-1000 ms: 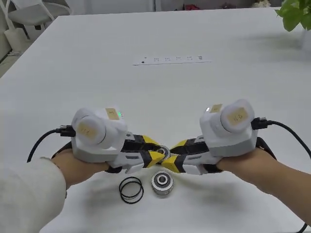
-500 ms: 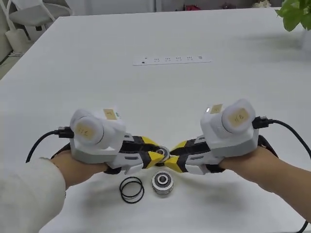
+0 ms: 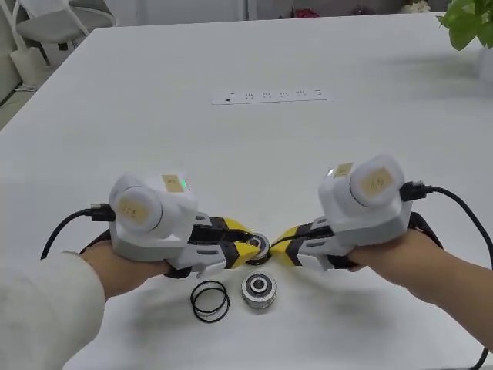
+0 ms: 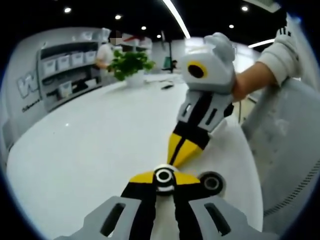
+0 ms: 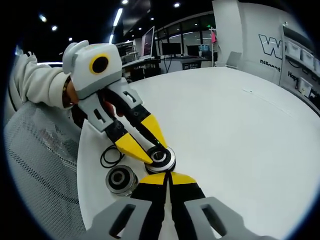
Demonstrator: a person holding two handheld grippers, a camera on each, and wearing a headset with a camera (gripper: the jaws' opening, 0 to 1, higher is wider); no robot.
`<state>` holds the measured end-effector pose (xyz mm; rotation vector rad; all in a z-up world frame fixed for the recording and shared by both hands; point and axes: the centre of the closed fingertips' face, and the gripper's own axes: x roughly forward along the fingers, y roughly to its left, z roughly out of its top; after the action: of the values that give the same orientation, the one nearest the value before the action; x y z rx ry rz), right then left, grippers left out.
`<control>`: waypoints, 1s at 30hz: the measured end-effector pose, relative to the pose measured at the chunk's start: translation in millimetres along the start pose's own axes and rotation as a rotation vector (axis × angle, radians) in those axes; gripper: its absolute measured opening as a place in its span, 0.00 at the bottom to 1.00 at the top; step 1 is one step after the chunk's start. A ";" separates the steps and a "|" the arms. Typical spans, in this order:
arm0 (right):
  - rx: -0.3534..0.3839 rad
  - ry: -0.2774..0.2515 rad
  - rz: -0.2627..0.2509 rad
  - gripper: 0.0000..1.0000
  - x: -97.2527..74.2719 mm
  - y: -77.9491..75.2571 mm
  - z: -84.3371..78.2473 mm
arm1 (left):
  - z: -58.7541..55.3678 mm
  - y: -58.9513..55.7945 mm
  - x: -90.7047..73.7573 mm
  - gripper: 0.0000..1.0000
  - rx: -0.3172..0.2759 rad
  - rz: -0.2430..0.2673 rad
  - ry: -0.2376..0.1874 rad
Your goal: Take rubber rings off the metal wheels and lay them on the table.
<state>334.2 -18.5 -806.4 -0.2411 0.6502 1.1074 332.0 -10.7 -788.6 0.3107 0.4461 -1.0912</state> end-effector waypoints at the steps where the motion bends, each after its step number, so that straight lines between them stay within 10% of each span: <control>1: 0.019 -0.002 -0.003 0.00 -0.6 -1.2 0.2 | -0.2 0.2 -0.1 0.14 0.001 0.001 0.000; 11: 0.237 -0.060 0.014 0.00 -4.3 -4.9 9.7 | -3.1 -1.9 -4.3 0.13 0.015 0.000 0.006; 30: 0.258 -0.055 0.020 0.00 -5.6 5.6 14.4 | -3.0 -1.1 -0.8 0.13 0.026 0.002 0.008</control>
<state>332.9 -13.1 -790.9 0.0177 0.7393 1.0336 330.1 -9.1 -790.8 0.3381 0.4389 -1.0946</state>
